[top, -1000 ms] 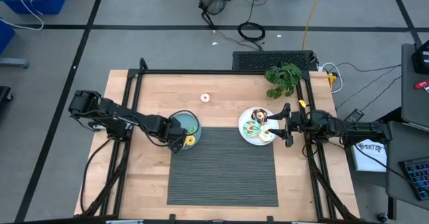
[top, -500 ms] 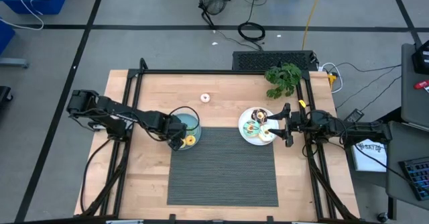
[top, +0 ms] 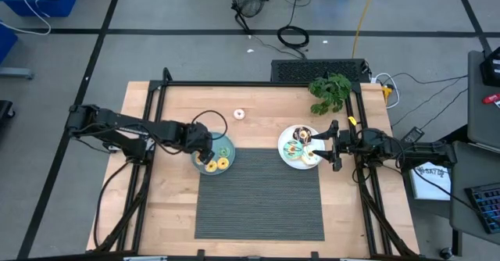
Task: Pick & Place donuts
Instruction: Put the white small donut on the blue plate
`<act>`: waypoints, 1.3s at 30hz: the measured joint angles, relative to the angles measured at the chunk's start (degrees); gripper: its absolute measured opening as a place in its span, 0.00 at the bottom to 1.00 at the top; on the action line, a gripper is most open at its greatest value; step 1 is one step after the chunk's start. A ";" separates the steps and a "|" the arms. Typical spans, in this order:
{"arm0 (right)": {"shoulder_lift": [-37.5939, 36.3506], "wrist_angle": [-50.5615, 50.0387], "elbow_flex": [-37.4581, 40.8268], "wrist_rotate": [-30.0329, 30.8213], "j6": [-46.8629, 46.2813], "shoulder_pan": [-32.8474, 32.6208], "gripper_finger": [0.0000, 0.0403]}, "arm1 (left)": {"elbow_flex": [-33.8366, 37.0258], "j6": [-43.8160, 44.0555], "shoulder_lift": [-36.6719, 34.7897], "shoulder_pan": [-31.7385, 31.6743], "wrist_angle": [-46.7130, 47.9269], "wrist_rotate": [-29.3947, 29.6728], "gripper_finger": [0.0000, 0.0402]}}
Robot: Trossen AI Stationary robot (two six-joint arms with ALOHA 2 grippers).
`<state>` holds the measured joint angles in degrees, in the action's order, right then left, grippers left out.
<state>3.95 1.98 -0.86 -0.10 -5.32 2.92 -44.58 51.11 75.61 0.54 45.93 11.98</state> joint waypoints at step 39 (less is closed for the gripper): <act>0.00 -0.01 0.00 -0.02 0.01 0.00 0.62 | -38.29 -38.49 38.17 -25.23 -8.14 -3.07 0.83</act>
<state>3.95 1.98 -0.86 -0.11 -5.32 2.92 -82.86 12.62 113.78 -24.69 37.79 8.91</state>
